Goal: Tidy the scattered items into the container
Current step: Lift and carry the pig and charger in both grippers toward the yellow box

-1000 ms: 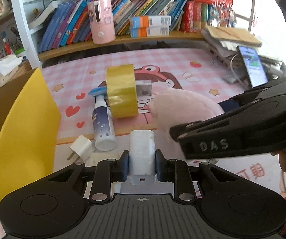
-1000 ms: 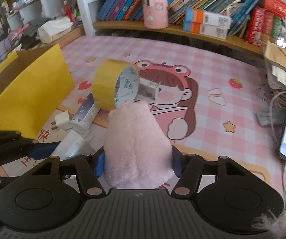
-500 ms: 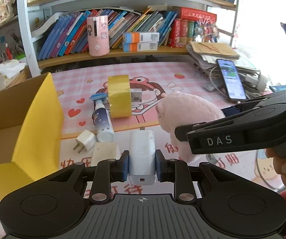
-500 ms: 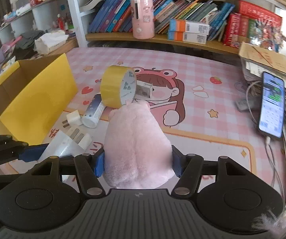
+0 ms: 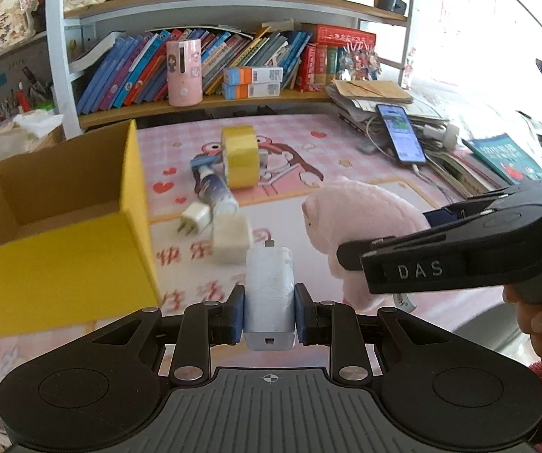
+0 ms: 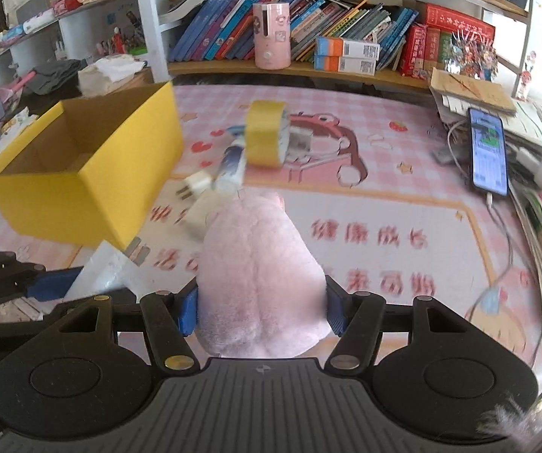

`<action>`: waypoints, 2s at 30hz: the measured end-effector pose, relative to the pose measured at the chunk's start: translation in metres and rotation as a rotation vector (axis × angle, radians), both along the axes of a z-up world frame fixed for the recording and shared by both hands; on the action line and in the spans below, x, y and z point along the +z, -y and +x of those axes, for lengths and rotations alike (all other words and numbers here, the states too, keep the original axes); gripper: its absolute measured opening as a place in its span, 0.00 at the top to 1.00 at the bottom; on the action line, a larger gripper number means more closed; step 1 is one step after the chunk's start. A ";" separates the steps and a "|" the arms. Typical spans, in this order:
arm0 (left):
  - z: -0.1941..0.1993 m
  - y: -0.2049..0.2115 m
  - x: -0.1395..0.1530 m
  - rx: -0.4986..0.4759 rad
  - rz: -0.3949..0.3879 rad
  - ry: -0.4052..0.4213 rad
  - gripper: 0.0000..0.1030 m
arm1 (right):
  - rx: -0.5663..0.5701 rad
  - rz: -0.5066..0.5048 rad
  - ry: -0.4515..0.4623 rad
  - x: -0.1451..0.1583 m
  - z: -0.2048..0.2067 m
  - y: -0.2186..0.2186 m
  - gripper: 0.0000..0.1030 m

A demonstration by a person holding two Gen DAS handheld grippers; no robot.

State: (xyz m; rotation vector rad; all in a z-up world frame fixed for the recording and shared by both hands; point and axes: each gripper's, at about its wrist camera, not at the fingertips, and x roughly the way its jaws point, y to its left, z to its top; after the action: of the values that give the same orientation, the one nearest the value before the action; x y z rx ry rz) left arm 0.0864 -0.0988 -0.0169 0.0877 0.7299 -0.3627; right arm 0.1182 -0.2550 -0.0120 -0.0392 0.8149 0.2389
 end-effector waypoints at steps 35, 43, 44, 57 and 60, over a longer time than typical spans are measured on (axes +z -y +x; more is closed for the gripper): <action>-0.100 -0.153 0.001 0.207 -0.014 -0.023 0.76 | 0.205 0.008 -0.019 0.001 -0.097 -0.155 0.41; -0.101 -0.174 0.001 0.264 -0.011 -0.025 0.76 | 0.280 0.002 -0.024 -0.001 -0.094 -0.181 0.41; -0.100 -0.176 0.000 0.271 -0.011 -0.028 0.76 | 0.288 0.001 -0.027 -0.001 -0.093 -0.183 0.41; -0.093 -0.183 -0.002 0.290 0.007 -0.035 0.76 | 0.311 0.009 -0.031 -0.005 -0.087 -0.192 0.41; -0.092 -0.184 0.001 0.290 0.013 -0.023 0.76 | 0.318 0.014 -0.013 -0.002 -0.084 -0.193 0.41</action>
State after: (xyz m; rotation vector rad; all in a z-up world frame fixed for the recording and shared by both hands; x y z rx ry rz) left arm -0.0054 0.0855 -0.0160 -0.0109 0.7558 -0.0820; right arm 0.0340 -0.0616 -0.0135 -0.1546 0.8179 0.5449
